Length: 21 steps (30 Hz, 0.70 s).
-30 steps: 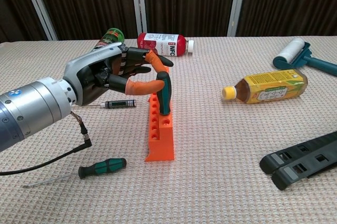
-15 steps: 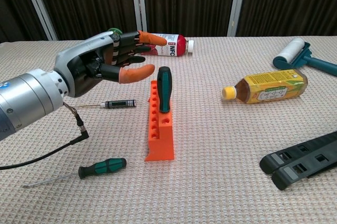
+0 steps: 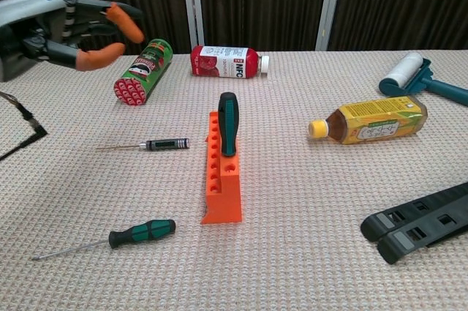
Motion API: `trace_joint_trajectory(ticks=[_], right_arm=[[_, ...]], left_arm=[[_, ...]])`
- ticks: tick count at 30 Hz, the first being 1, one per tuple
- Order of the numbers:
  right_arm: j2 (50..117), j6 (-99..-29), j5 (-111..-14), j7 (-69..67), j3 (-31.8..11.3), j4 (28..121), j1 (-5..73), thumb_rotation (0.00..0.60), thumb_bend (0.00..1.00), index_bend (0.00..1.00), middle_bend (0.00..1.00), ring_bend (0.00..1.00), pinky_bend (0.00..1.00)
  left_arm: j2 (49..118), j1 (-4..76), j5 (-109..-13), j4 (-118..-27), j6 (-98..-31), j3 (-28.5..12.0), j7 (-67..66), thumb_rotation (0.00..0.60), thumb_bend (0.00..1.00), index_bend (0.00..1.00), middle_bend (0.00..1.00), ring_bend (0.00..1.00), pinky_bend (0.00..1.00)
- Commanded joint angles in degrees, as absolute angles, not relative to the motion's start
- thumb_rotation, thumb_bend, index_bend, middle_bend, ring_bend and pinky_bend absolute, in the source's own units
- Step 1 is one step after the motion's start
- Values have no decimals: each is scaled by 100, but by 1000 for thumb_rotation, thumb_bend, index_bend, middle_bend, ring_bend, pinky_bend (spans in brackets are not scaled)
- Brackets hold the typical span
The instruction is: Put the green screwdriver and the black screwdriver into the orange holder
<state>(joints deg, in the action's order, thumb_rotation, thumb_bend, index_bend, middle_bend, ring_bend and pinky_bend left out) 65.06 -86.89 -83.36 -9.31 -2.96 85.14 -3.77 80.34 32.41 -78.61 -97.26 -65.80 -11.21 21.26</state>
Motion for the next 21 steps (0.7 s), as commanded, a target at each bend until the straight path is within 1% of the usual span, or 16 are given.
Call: trace_joint_trajectory(ticks=[1, 5, 10, 12, 17, 21], right_arm=[[6508, -8675, -8347, -921, -298, 8519, -360, 600, 0, 0, 0, 0, 0], [6516, -8657, -8370, -896, -296, 8539, -334, 600, 0, 0, 0, 0, 0], [6520, -8639, -8380, -878, -288, 8554, -318, 600, 0, 0, 0, 0, 0], [6515, -8642, -8379, -876, -287, 8559, -319, 600, 0, 0, 0, 0, 0], [6500, -8660, -8376, -871, -287, 8578, -327, 600, 0, 0, 0, 0, 0], [6491, -8673, -8368, -871, -283, 8589, -338, 600, 0, 0, 0, 0, 0]], left_arm=[[7586, 3106, -7437, -9762, -6524, -1122, 1425, 600, 498, 469, 112, 0, 0], [7369, 3219, -7012, -9573, -6178, -1011, 426, 600, 501, 473, 107, 0, 0], [7480, 3471, -6477, -9302, -5824, -889, -790, 600, 499, 472, 95, 0, 0], [7541, 3584, -6292, -9200, -5727, -854, -1239, 600, 479, 471, 90, 0, 0], [7825, 3867, -5796, -8974, -5594, -859, -2136, 600, 339, 465, 80, 0, 0], [8063, 4078, -5499, -8841, -5504, -878, -2598, 600, 185, 426, 63, 0, 0]])
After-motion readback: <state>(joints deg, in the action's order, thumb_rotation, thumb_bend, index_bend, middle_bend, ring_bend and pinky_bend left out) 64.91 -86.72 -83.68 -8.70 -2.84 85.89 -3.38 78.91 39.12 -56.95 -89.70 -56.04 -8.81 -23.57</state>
